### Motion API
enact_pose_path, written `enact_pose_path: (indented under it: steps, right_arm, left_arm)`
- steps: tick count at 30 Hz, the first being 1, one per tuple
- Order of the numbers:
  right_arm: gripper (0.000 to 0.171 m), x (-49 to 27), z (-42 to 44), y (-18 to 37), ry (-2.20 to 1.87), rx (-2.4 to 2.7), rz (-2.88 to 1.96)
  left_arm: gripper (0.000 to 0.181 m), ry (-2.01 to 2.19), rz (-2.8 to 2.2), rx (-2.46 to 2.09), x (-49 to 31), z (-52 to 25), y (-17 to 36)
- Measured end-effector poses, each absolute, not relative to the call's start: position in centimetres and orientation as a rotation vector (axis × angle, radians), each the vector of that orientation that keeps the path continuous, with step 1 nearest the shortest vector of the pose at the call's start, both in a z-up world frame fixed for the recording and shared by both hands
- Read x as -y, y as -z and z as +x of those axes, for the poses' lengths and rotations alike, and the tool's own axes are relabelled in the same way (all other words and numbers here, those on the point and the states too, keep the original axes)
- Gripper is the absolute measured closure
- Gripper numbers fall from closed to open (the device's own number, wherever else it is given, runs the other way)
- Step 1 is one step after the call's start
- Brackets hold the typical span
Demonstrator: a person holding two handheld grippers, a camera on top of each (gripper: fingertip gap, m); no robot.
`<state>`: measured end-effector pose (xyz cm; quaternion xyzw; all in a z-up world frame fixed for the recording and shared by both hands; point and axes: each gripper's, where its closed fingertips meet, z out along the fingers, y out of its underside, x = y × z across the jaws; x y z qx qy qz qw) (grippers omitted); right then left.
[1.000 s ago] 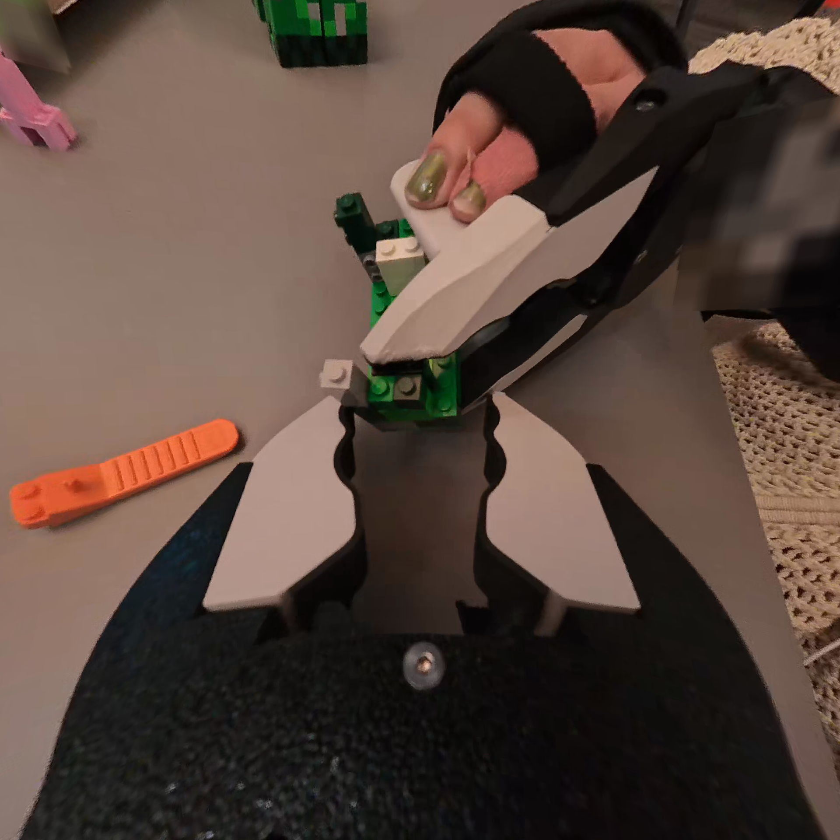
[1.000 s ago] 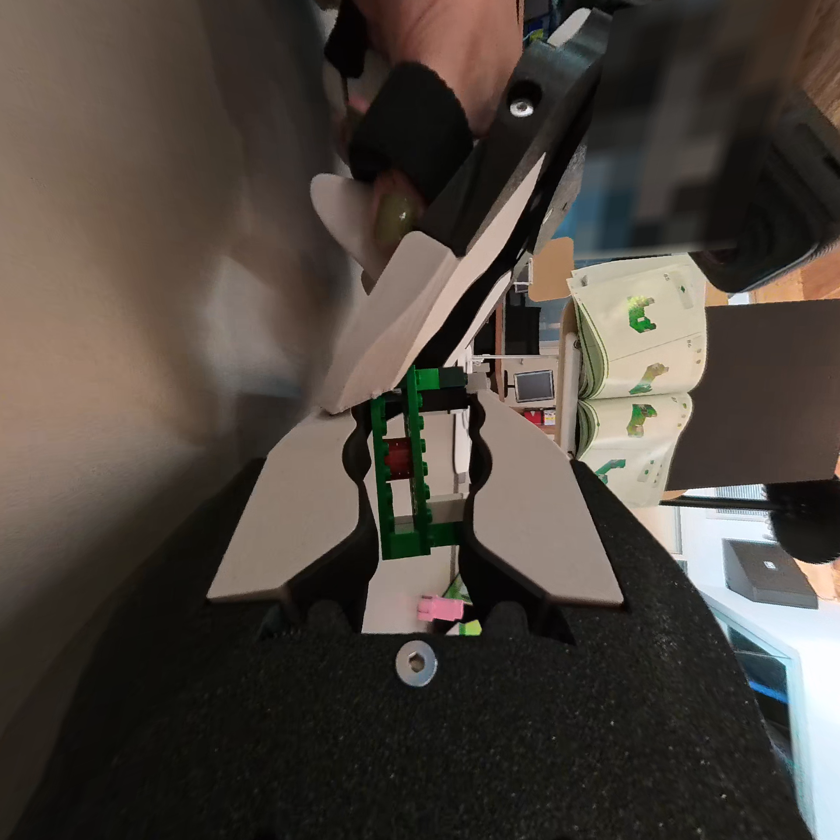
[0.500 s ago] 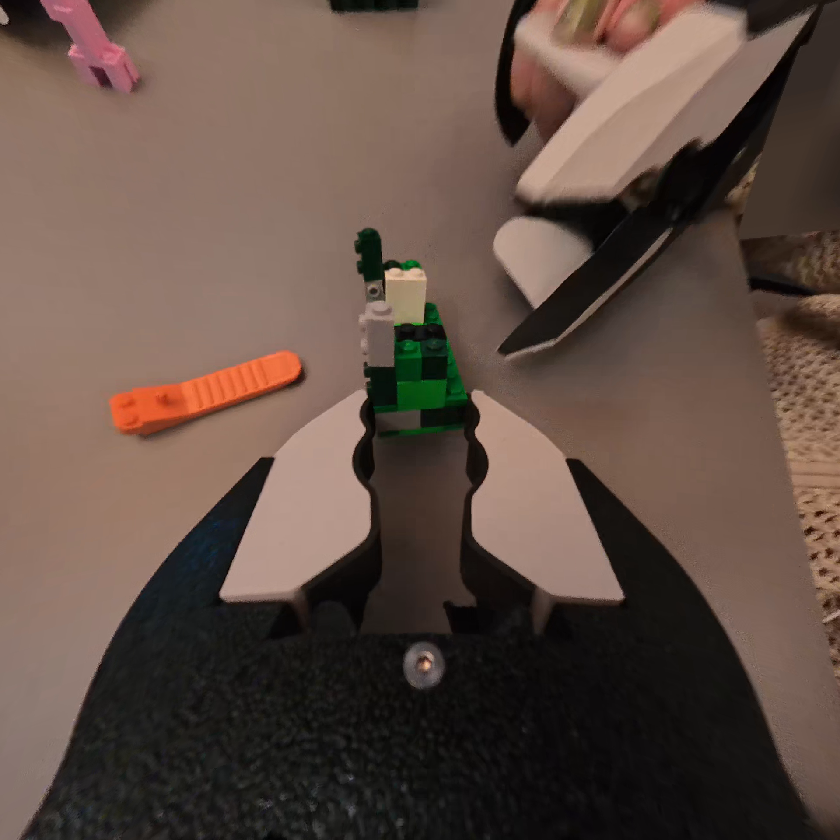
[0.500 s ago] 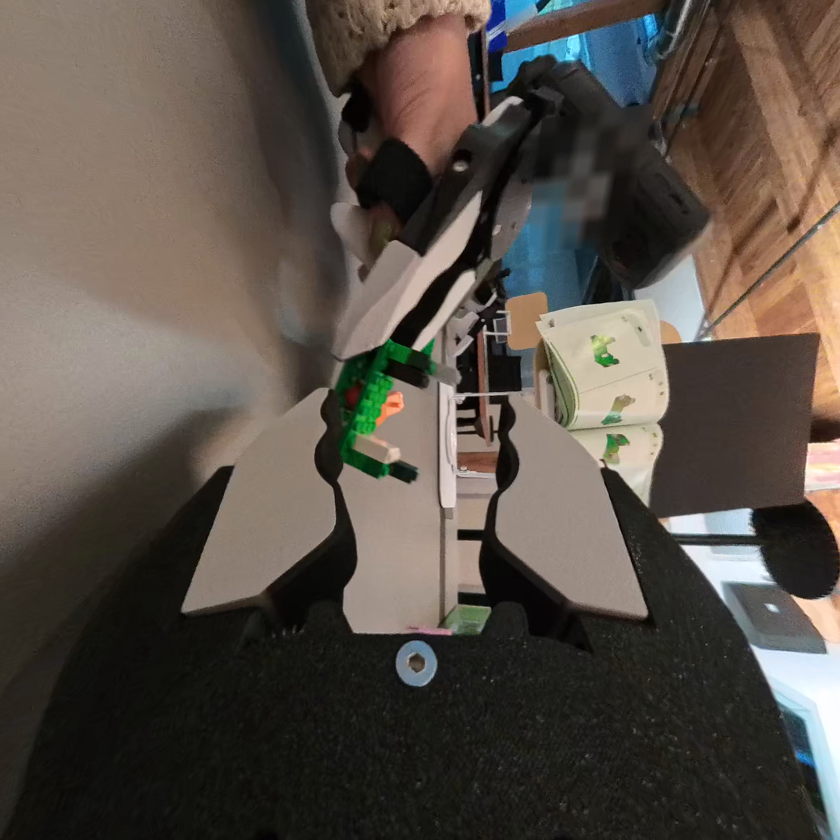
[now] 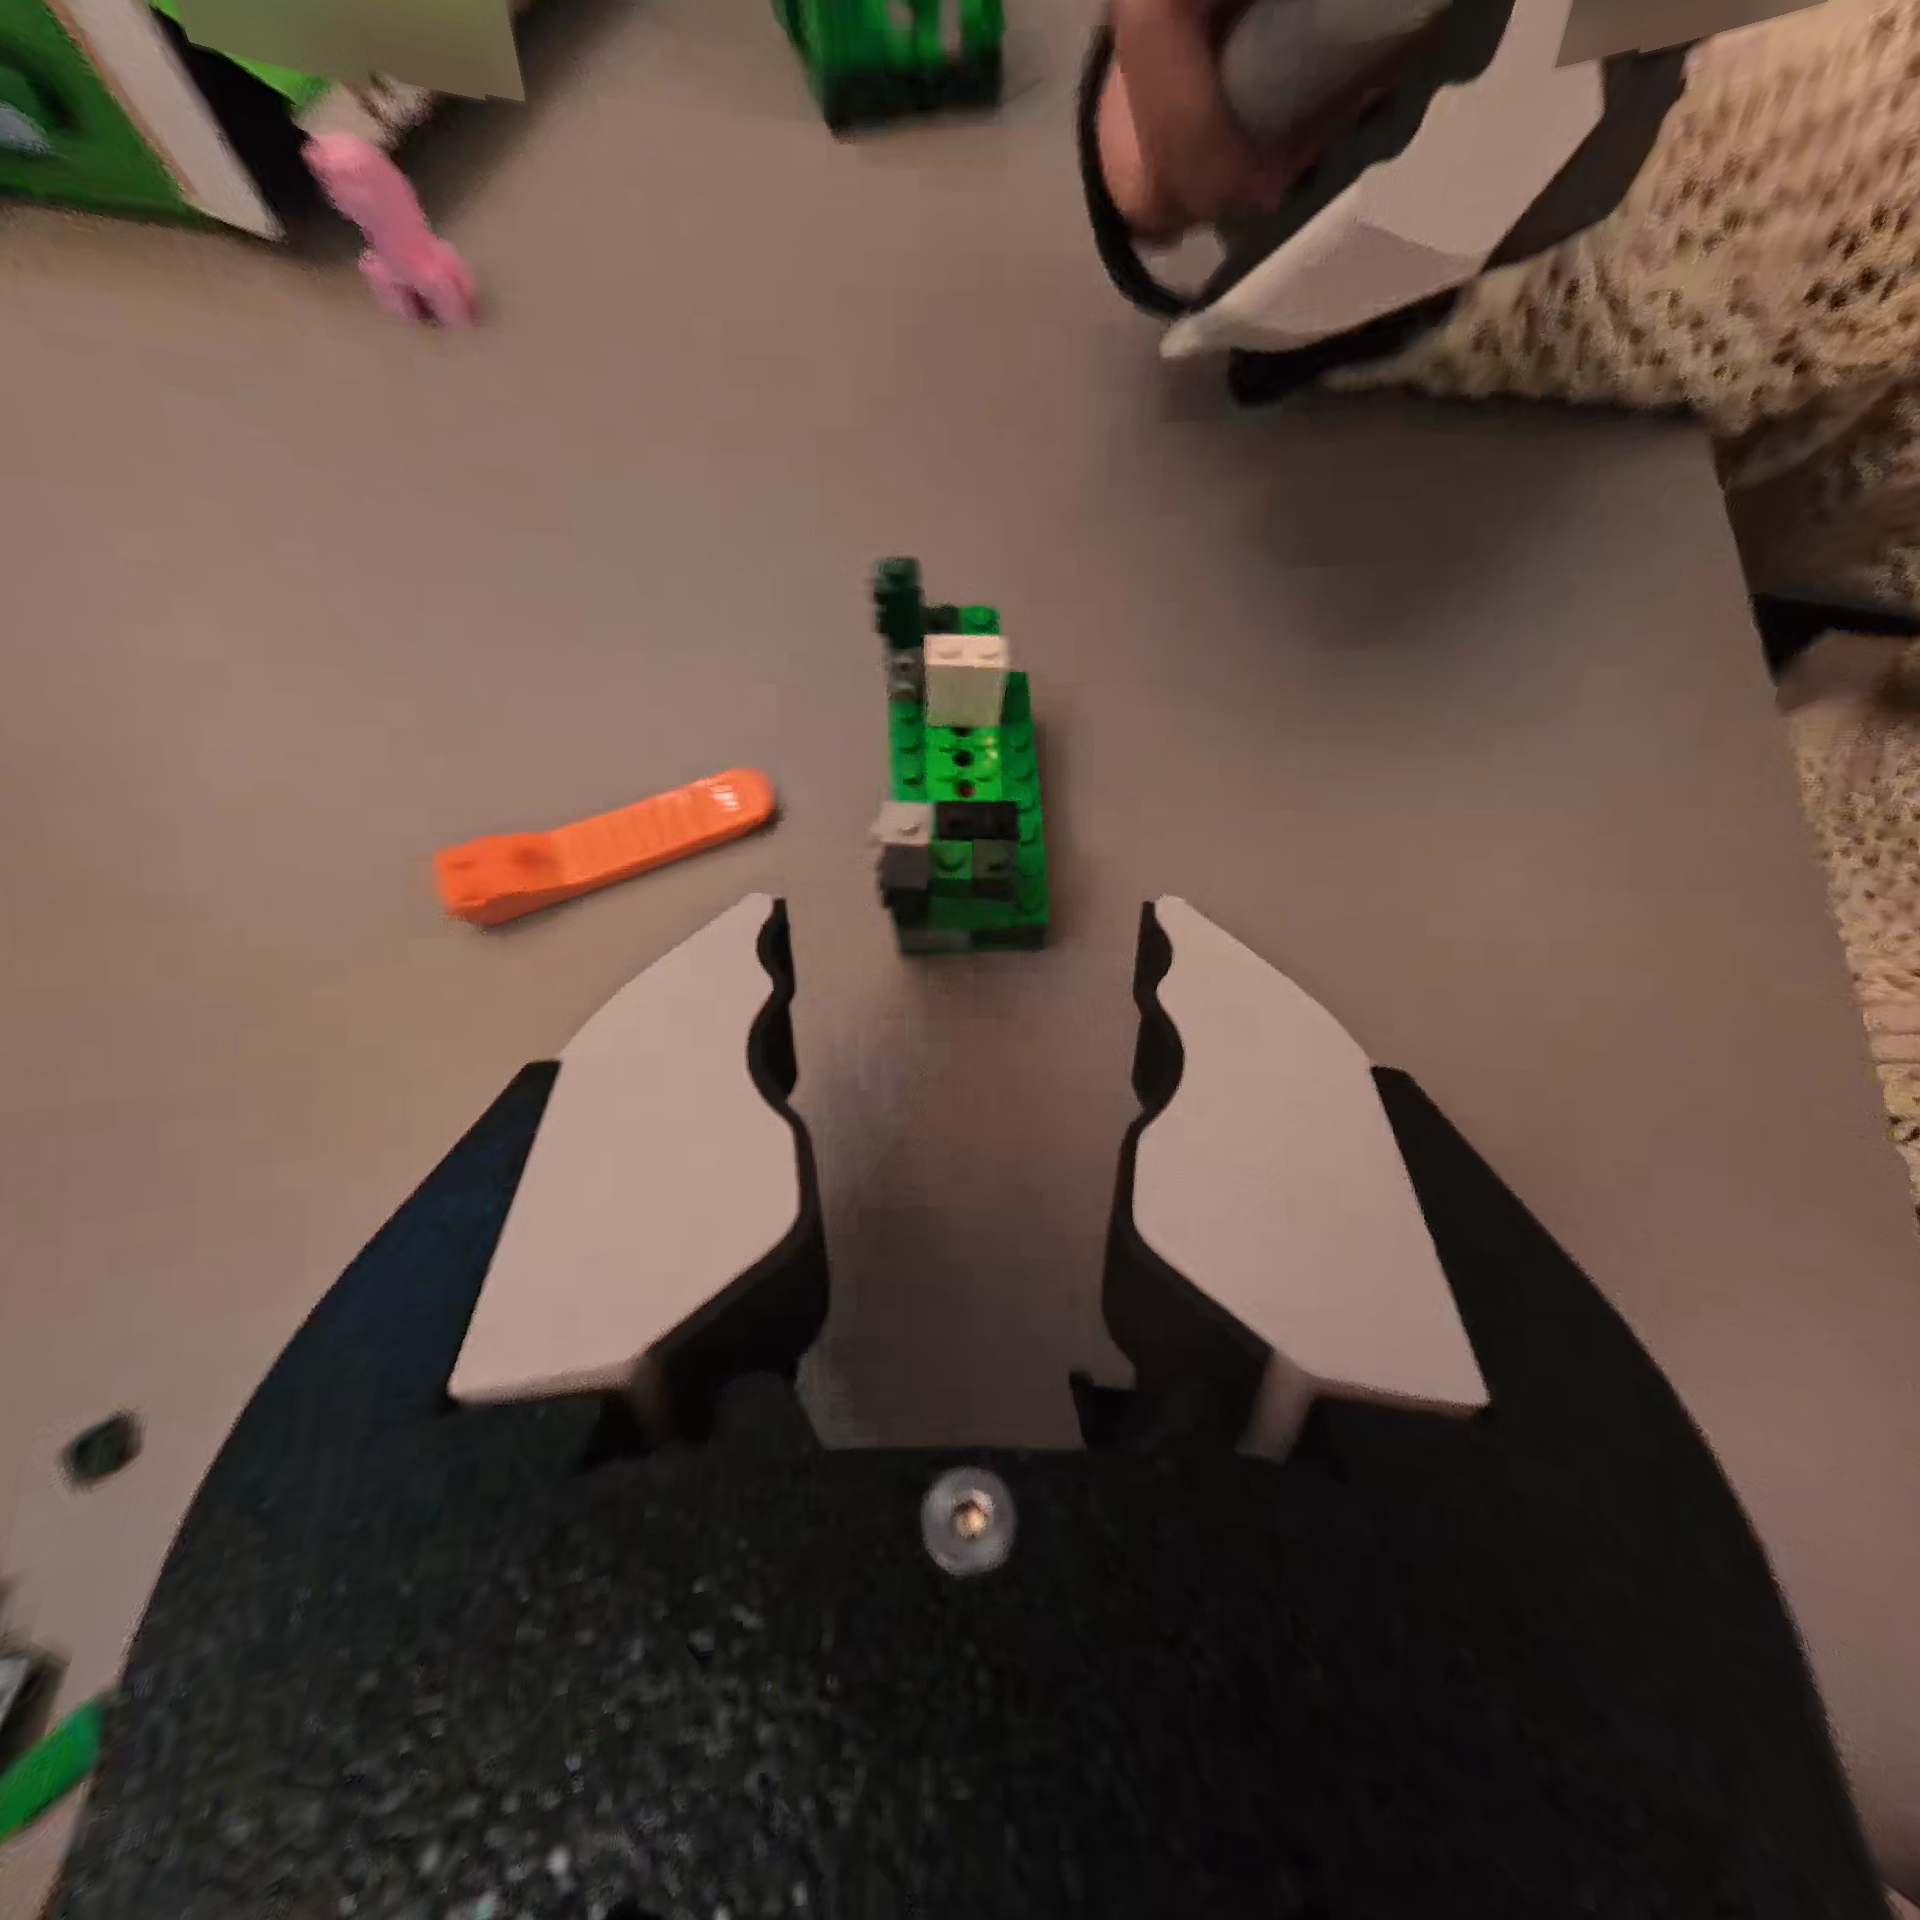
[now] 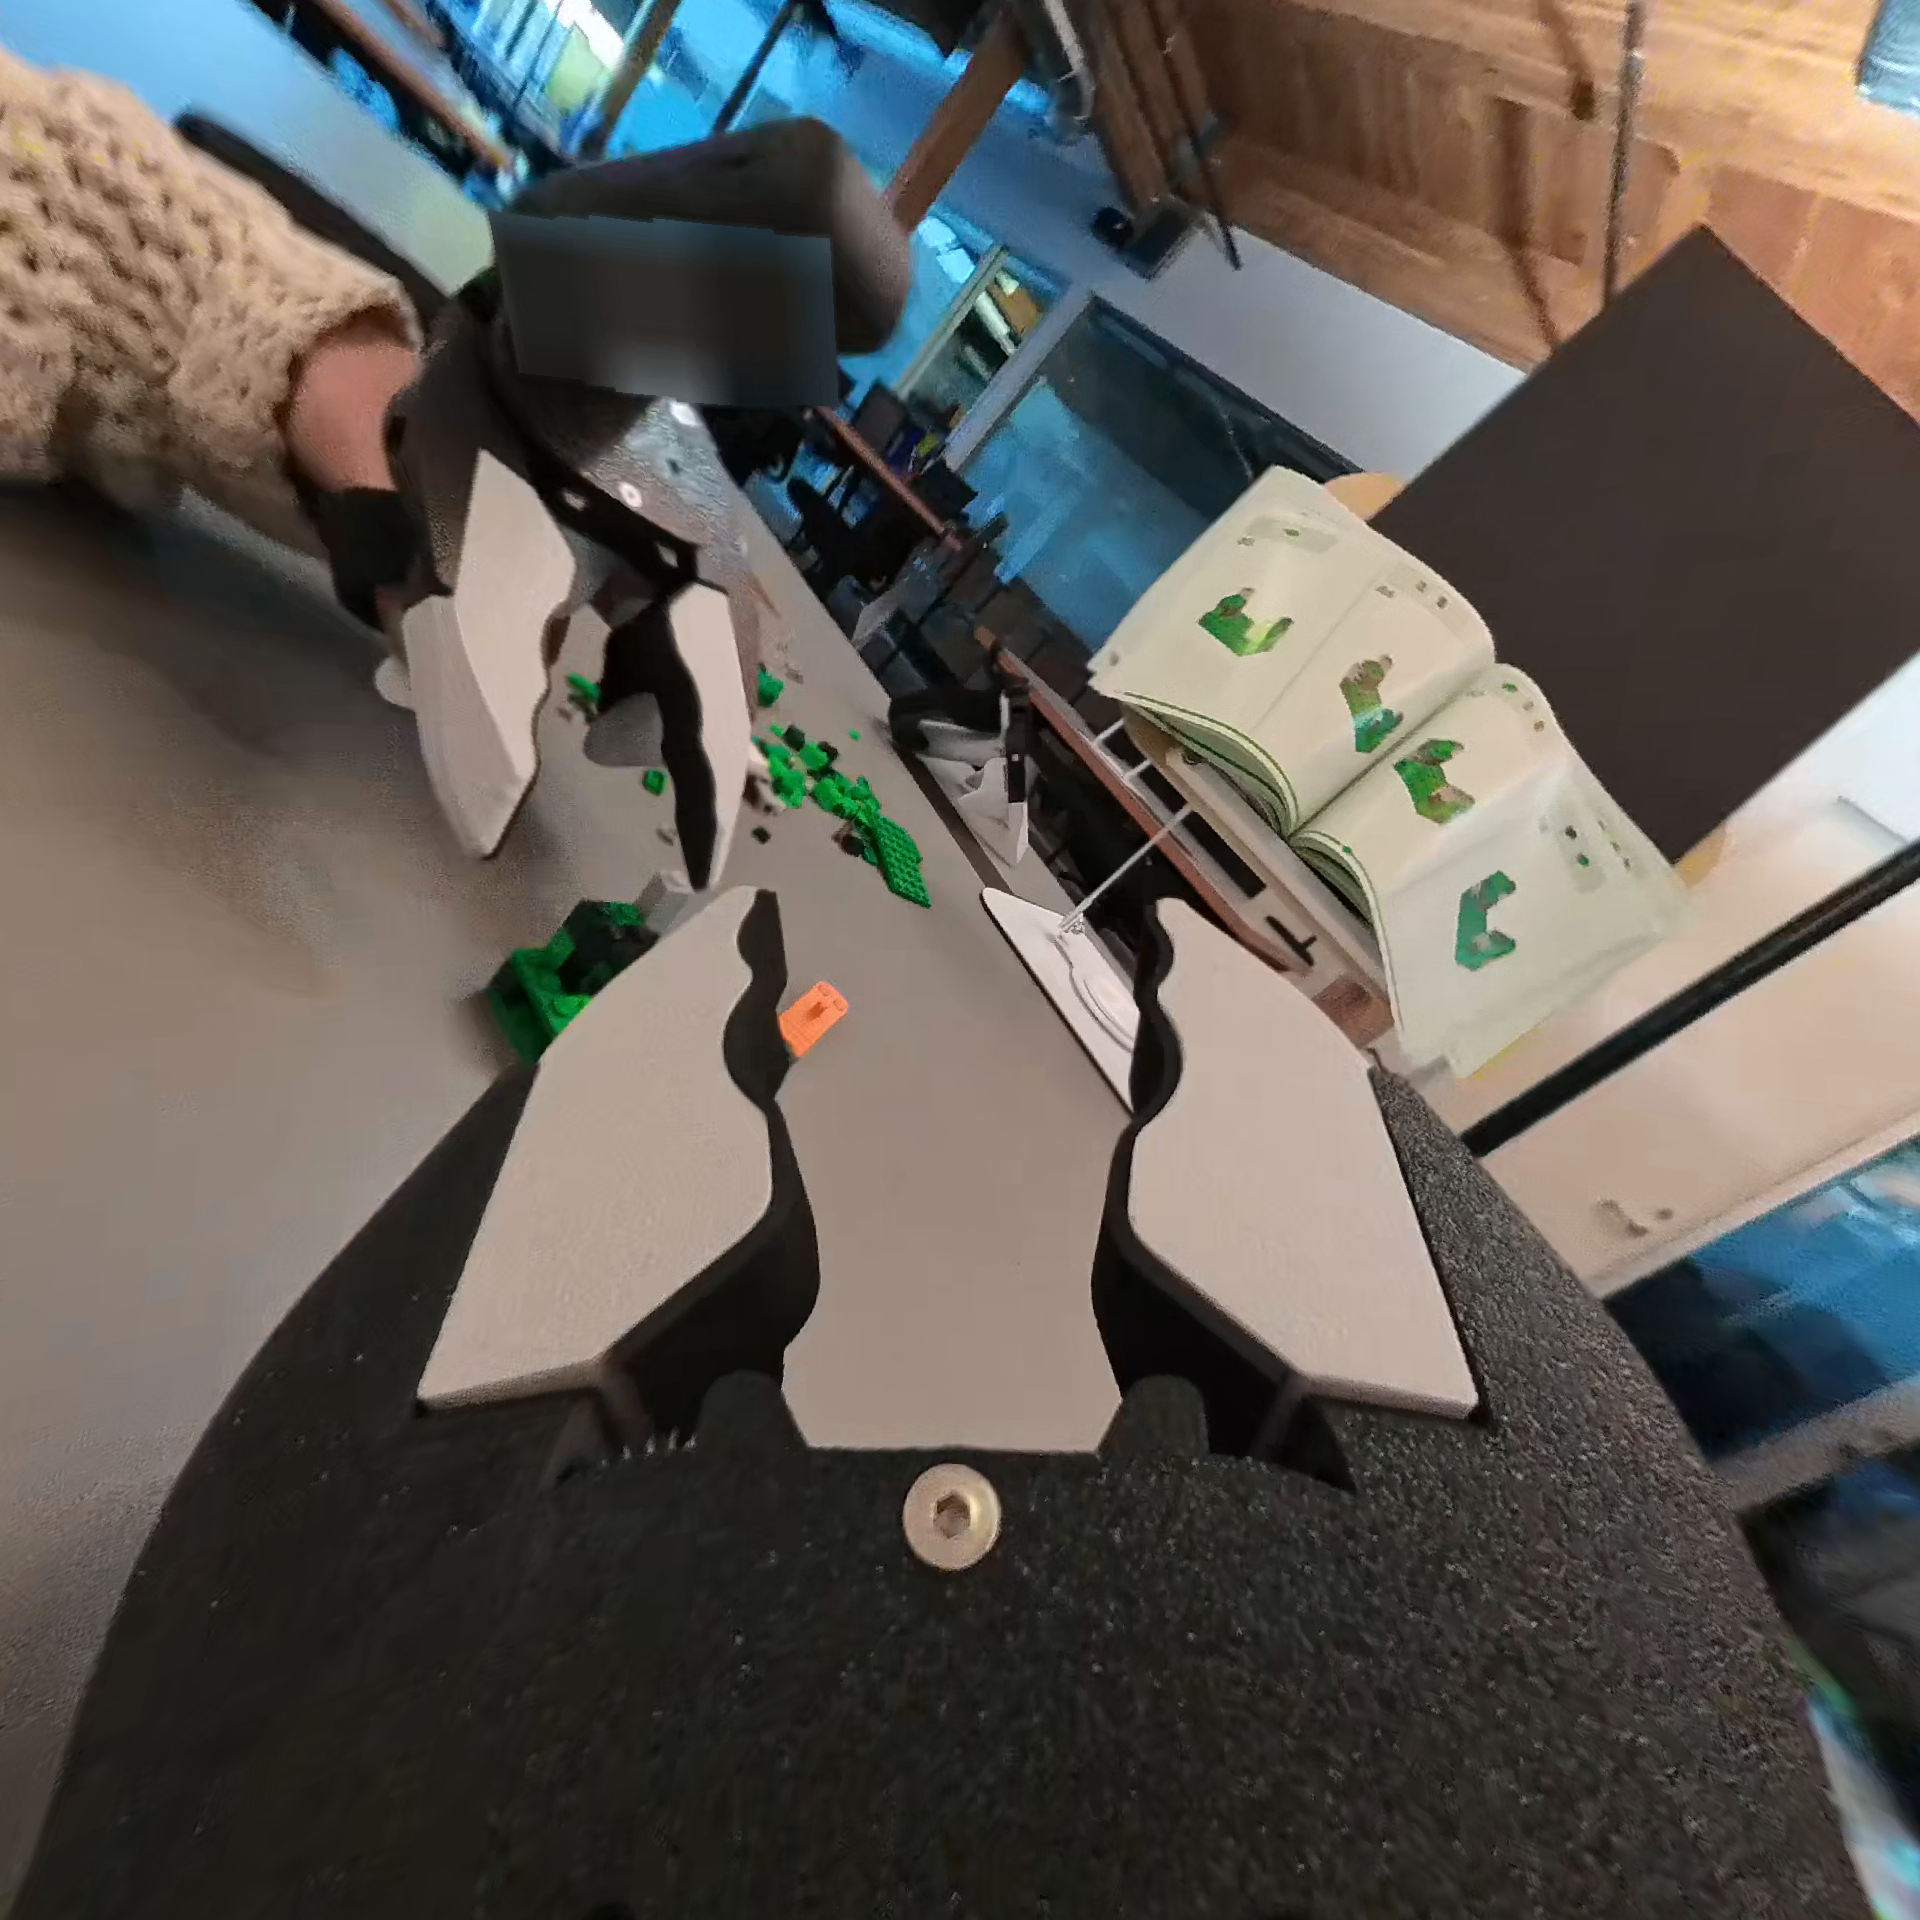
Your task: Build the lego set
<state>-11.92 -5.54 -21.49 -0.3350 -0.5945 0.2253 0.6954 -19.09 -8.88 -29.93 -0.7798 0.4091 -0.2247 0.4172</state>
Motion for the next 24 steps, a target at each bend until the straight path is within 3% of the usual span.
enact_pose_path:
  steps: [5, 8, 13, 24]
  right_arm:
    - [0.108, 3.5, -11.4, 21.3, -0.688, 1.182, -0.877]
    - [0.11, 2.3, -11.3, 21.6, -0.788, 1.12, -0.977]
    - [0.113, -0.1, -11.5, 22.3, -0.842, 1.061, -1.094]
    - [0.115, -3.5, -14.9, 23.7, -0.651, 1.167, -1.173]
  left_arm:
    - [0.12, 0.441, -1.763, -0.594, 8.1, -27.5, 25.9]
    - [0.114, 0.246, -1.68, -0.331, 8.4, -34.9, 24.6]
    - [0.121, -0.135, -1.469, -0.131, 9.6, -44.9, 21.5]
    - [0.126, -0.417, -1.33, -0.27, 5.8, -49.2, 20.1]
